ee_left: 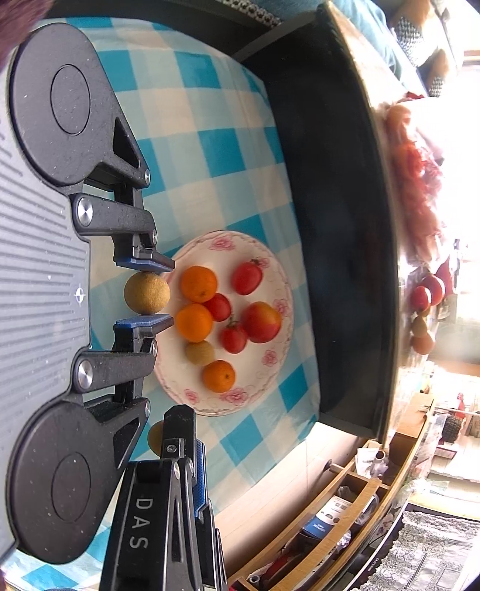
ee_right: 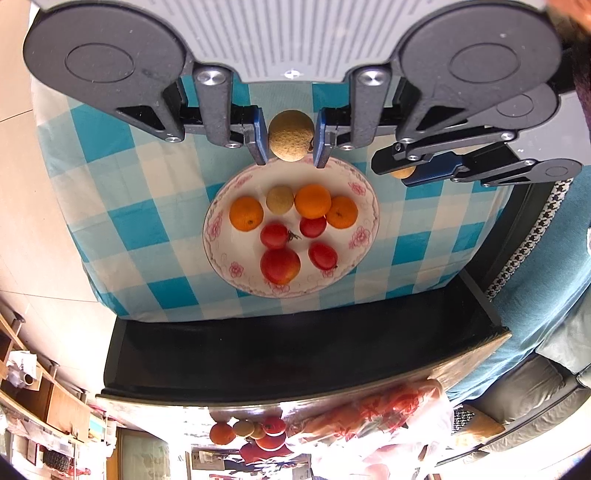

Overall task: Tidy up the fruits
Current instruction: 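Lift both brown fruits and carry them over the white bowl, then lower both brown fruits into the bowl and open both grippers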

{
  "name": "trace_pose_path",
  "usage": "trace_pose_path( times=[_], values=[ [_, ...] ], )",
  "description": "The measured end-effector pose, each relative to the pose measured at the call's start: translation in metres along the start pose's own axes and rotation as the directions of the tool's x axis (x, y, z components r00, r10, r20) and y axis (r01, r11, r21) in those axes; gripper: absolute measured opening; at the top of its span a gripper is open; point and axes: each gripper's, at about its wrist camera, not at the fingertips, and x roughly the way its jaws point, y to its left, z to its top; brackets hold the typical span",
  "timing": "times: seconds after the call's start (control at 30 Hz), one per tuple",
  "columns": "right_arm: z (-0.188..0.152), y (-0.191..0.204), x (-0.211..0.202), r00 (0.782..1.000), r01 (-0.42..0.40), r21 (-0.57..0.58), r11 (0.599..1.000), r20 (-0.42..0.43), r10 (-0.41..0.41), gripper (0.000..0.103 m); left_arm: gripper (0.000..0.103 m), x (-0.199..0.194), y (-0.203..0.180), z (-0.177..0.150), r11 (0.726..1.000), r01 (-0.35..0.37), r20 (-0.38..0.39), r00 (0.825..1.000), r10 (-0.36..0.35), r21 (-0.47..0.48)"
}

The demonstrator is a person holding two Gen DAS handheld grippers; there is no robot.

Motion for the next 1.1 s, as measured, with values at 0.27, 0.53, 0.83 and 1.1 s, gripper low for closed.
trace_pose_path(
  times=[0.27, 0.53, 0.83, 1.1],
  values=[
    [0.019, 0.008, -0.009, 0.999, -0.002, -0.02, 1.0, 0.036, 0.003, 0.031, 0.032, -0.002, 0.002, 0.013, 1.0, 0.007, 0.023, 1.0, -0.007, -0.006],
    [0.034, 0.006, -0.007, 0.999, 0.008, -0.029, 1.0, 0.045, -0.007, 0.031, 0.032, 0.006, 0.003, 0.024, 1.0, 0.007, 0.021, 1.0, -0.007, -0.009],
    [0.049, 0.002, 0.003, 0.999, 0.017, -0.033, 0.999, 0.045, -0.016, 0.031, 0.032, 0.016, 0.009, 0.036, 1.0, 0.009, 0.022, 1.0, -0.009, -0.018],
    [0.057, -0.003, 0.008, 0.999, 0.024, -0.032, 0.999, 0.047, -0.023, 0.031, 0.032, 0.023, 0.007, 0.045, 1.0, 0.018, 0.024, 1.0, -0.018, -0.015]
  ],
)
